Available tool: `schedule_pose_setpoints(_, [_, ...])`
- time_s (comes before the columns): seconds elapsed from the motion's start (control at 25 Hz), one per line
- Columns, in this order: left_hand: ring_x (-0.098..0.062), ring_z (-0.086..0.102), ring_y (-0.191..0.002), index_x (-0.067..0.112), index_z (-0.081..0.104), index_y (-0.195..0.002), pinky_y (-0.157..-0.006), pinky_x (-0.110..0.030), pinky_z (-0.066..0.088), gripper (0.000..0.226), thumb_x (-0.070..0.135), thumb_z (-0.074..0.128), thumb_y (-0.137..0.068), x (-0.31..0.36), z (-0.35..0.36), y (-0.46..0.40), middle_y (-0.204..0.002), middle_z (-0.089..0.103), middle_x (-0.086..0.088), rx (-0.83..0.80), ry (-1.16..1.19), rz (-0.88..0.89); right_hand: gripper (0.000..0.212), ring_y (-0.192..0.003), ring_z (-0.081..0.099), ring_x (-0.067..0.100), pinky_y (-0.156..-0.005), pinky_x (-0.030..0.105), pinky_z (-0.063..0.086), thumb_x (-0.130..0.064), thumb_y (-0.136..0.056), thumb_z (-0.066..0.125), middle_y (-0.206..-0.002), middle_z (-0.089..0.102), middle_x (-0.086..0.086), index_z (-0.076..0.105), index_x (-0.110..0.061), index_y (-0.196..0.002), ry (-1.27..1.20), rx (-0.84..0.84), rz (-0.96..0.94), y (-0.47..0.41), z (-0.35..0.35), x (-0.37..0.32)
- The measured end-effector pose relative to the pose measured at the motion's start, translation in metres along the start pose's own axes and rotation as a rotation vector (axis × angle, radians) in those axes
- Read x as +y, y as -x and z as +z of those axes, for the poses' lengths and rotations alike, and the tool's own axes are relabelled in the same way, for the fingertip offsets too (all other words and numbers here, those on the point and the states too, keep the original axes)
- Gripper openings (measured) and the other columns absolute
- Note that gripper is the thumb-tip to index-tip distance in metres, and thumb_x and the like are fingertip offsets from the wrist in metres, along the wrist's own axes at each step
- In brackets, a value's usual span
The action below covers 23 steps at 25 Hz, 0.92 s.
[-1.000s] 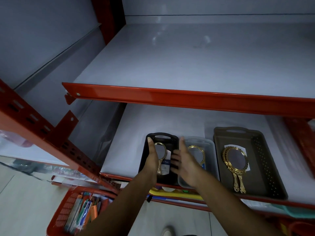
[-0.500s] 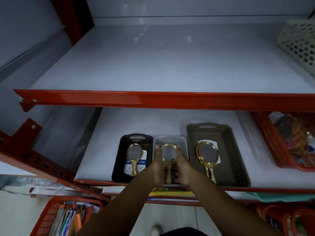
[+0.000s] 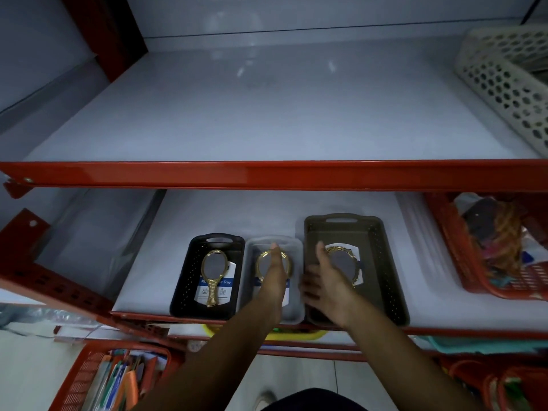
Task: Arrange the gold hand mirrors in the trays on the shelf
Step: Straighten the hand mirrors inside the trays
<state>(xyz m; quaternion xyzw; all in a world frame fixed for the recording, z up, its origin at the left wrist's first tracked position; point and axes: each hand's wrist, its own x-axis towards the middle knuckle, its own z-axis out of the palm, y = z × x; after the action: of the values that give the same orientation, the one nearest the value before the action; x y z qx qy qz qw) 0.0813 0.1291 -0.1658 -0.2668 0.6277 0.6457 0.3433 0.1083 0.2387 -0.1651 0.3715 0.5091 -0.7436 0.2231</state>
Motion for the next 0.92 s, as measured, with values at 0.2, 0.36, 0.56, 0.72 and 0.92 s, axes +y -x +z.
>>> schedule_pose_setpoints(0.2, [-0.029,0.034,-0.138,-0.002,0.030,-0.145,-0.114,-0.035,0.025,0.091,0.070,0.017,-0.091,-0.007,0.060,0.001,-0.149,0.035,-0.018,-0.168,0.017,-0.087,0.077,-0.118,0.051,0.029,-0.095,0.039,0.040,-0.065,-0.089,0.038,-0.140,0.051,0.015,0.045,-0.008,-0.139,-0.104,0.149,-0.052,0.000,-0.082,-0.010])
schedule_pose_setpoints(0.36, [-0.030,0.038,-0.134,0.000,0.033,-0.145,-0.108,-0.034,0.032,0.087,0.067,0.015,-0.093,-0.017,0.078,-0.010,-0.147,0.038,-0.019,-0.173,-0.018,-0.167,0.081,-0.126,0.049,0.031,-0.091,0.041,0.041,-0.068,-0.087,0.037,-0.141,0.050,0.015,0.044,-0.008,-0.141,-0.043,0.203,0.097,-0.012,-0.093,-0.004])
schedule_pose_setpoints(0.56, [-0.024,0.064,-0.072,0.005,0.055,-0.120,-0.058,-0.022,0.052,0.076,0.065,0.016,-0.094,-0.019,0.092,-0.016,-0.103,0.069,-0.017,-0.120,-0.029,-0.172,0.076,-0.112,0.055,0.028,-0.082,0.039,0.048,-0.070,-0.085,0.038,-0.134,0.056,0.013,0.047,-0.015,-0.137,0.005,0.212,0.089,-0.030,-0.081,-0.003])
schedule_pose_setpoints(0.72, [-0.031,0.057,-0.113,0.013,0.054,-0.133,-0.103,-0.044,0.044,0.088,0.080,0.025,-0.083,-0.030,0.097,-0.034,-0.126,0.060,-0.017,-0.129,0.049,-0.127,0.070,-0.104,0.057,0.026,-0.095,0.040,0.048,-0.067,-0.088,0.036,-0.132,0.058,0.012,0.048,-0.016,-0.135,0.069,0.188,0.048,-0.033,-0.069,0.001])
schedule_pose_setpoints(0.92, [-0.030,0.049,-0.125,0.009,0.051,-0.131,-0.110,-0.039,0.036,0.081,0.072,0.024,-0.089,-0.027,0.097,-0.029,-0.133,0.054,-0.017,-0.194,0.127,-0.141,0.070,-0.104,0.059,0.028,-0.090,0.039,0.048,-0.066,-0.089,0.036,-0.130,0.060,0.013,0.050,-0.015,-0.134,0.063,0.176,0.054,-0.027,-0.067,-0.001])
